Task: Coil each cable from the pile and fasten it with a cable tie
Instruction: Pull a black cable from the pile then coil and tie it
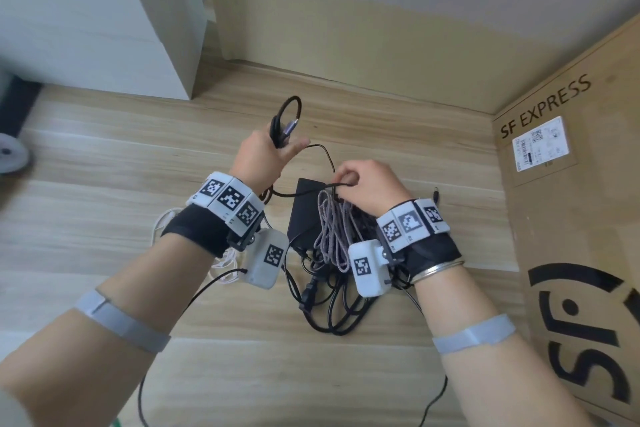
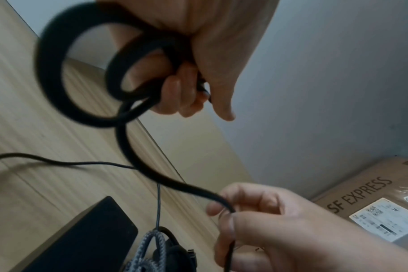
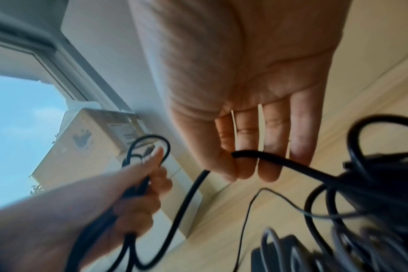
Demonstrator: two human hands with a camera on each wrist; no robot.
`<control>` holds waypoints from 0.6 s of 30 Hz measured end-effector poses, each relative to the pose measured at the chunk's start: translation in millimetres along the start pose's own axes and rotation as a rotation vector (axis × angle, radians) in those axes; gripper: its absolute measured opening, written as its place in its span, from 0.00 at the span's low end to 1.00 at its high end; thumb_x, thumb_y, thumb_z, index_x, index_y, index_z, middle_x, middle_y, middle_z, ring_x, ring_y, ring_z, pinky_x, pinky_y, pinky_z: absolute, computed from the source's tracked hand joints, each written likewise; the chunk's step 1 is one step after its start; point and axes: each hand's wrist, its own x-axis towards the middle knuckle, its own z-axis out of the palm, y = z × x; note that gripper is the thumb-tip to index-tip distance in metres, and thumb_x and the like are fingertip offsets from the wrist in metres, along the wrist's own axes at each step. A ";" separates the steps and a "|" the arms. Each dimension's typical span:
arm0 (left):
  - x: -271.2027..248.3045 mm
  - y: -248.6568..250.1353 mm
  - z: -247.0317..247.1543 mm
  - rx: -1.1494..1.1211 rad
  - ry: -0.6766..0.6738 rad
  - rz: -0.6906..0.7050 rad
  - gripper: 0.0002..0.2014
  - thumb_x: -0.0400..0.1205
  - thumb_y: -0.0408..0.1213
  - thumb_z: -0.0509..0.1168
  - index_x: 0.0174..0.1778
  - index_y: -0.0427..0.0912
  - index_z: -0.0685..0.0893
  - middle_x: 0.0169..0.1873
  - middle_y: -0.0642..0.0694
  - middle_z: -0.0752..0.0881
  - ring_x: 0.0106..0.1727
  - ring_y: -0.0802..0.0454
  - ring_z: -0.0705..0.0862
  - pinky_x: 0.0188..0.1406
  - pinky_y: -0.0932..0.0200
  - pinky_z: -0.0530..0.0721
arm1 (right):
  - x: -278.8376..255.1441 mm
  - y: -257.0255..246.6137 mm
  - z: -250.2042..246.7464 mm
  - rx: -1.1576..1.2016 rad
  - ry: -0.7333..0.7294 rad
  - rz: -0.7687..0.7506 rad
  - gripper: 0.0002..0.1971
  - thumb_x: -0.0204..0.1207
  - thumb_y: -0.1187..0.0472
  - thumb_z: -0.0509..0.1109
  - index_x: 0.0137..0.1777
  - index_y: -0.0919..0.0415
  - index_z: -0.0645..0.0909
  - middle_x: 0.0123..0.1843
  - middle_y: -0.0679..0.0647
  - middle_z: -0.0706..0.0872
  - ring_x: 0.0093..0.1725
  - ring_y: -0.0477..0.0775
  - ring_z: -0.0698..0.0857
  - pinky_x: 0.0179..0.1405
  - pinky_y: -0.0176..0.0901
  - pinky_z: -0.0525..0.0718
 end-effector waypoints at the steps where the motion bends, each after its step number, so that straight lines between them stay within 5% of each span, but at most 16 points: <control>1: -0.9 -1.0 0.9 0.033 -0.046 -0.008 0.16 0.78 0.50 0.67 0.36 0.43 0.71 0.24 0.51 0.73 0.24 0.54 0.73 0.26 0.61 0.72 | -0.4 0.8 -5.7 -0.006 0.036 0.006 0.06 0.71 0.61 0.70 0.43 0.47 0.84 0.40 0.43 0.85 0.44 0.47 0.83 0.45 0.37 0.77; 4: -4.7 -0.2 5.7 0.002 -0.160 -0.006 0.17 0.75 0.50 0.70 0.48 0.40 0.79 0.28 0.52 0.77 0.27 0.55 0.74 0.28 0.63 0.73 | -2.6 3.5 -19.5 -0.042 0.129 0.021 0.03 0.69 0.60 0.71 0.39 0.50 0.84 0.40 0.45 0.85 0.44 0.49 0.83 0.44 0.37 0.77; 10: -12.8 11.4 21.9 -0.038 -0.349 0.097 0.15 0.69 0.46 0.75 0.42 0.43 0.78 0.35 0.52 0.82 0.37 0.57 0.79 0.39 0.66 0.75 | -5.3 -2.9 -27.9 0.243 0.291 -0.034 0.03 0.71 0.61 0.75 0.39 0.54 0.84 0.36 0.49 0.86 0.38 0.52 0.87 0.47 0.49 0.88; 14: -12.2 12.2 34.2 -0.006 -0.368 0.096 0.09 0.78 0.44 0.68 0.36 0.46 0.78 0.31 0.50 0.87 0.31 0.52 0.78 0.37 0.57 0.74 | -7.1 -9.7 -24.9 0.445 0.295 -0.031 0.03 0.76 0.64 0.71 0.42 0.60 0.79 0.38 0.54 0.80 0.38 0.55 0.87 0.42 0.51 0.90; 18: -12.8 15.5 36.1 -0.102 -0.236 0.075 0.13 0.85 0.42 0.56 0.33 0.49 0.74 0.25 0.51 0.83 0.31 0.48 0.83 0.36 0.56 0.79 | -8.0 -5.7 -29.5 0.382 0.279 -0.018 0.02 0.78 0.60 0.69 0.44 0.56 0.81 0.35 0.49 0.87 0.40 0.50 0.87 0.52 0.46 0.86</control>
